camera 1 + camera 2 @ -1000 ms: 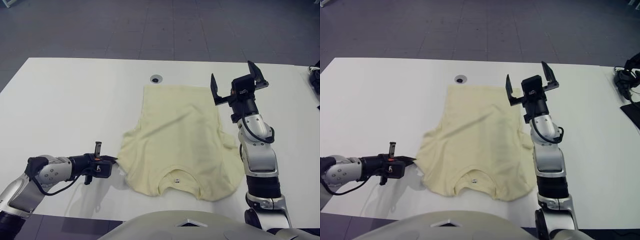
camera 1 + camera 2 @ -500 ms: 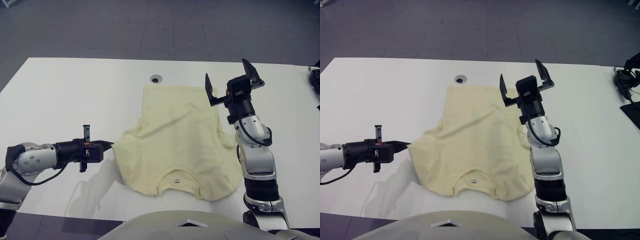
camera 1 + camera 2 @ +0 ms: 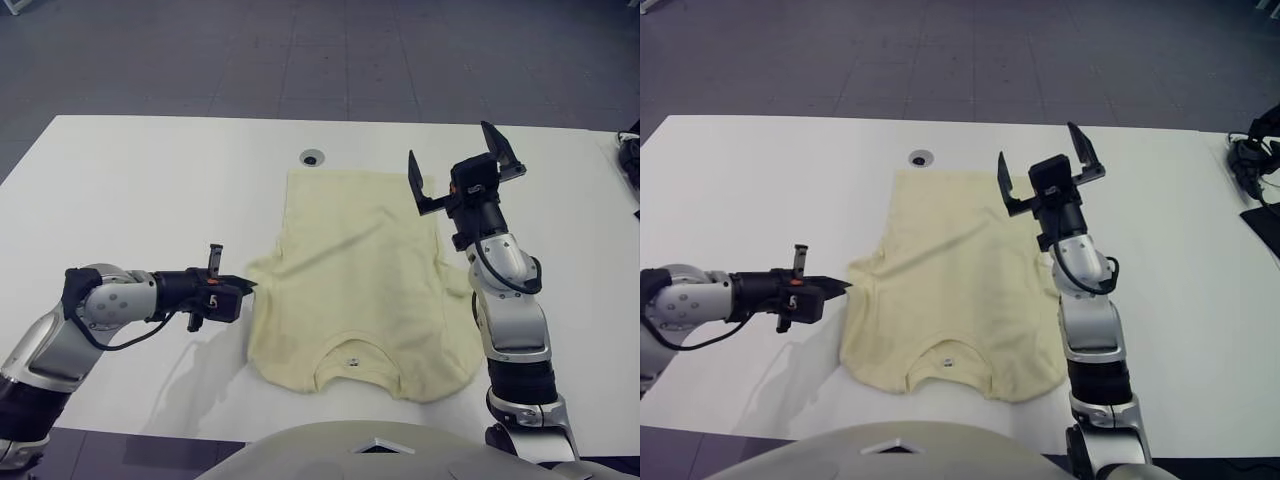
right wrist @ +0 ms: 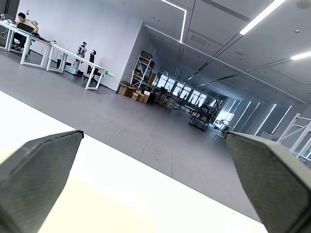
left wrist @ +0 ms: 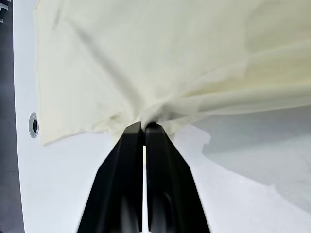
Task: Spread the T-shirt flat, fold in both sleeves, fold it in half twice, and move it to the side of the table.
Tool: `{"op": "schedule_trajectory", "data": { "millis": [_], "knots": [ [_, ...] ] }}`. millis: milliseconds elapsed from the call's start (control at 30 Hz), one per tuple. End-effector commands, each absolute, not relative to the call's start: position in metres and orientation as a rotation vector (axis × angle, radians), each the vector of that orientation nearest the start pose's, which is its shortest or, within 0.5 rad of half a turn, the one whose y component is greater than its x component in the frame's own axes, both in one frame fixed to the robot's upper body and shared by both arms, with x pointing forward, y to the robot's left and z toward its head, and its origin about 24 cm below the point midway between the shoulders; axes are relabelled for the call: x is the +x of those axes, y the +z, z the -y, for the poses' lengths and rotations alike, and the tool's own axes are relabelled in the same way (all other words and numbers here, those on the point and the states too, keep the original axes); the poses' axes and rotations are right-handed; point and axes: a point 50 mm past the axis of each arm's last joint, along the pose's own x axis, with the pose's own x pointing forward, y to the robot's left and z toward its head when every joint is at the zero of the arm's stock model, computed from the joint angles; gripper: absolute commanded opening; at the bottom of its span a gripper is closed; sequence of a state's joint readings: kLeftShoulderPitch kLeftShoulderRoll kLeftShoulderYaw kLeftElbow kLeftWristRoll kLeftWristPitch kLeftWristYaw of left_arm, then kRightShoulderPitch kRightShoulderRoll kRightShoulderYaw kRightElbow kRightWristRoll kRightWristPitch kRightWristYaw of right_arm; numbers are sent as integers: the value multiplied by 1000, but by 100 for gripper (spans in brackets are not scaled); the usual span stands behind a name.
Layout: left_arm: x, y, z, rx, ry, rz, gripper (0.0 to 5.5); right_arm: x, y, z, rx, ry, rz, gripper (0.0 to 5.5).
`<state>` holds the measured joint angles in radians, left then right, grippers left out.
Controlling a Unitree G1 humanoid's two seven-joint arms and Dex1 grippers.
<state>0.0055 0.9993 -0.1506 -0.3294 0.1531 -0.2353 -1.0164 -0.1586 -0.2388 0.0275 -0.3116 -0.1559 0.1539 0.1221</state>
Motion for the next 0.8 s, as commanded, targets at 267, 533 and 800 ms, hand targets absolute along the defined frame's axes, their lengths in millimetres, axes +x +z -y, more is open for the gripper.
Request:
{"op": "schedule_trajectory", "data": {
  "millis": [267, 533, 800],
  "knots": [
    [214, 111, -149, 1308, -1470, 4, 3, 270, 132, 151, -436, 173, 275, 540],
    [209, 100, -133, 1300, -1535, 12, 3, 271, 130, 149, -448, 189, 271, 540],
    [215, 91, -123, 1238, -1503, 3, 3, 269, 129, 146, -472, 202, 272, 540]
  ]
}}
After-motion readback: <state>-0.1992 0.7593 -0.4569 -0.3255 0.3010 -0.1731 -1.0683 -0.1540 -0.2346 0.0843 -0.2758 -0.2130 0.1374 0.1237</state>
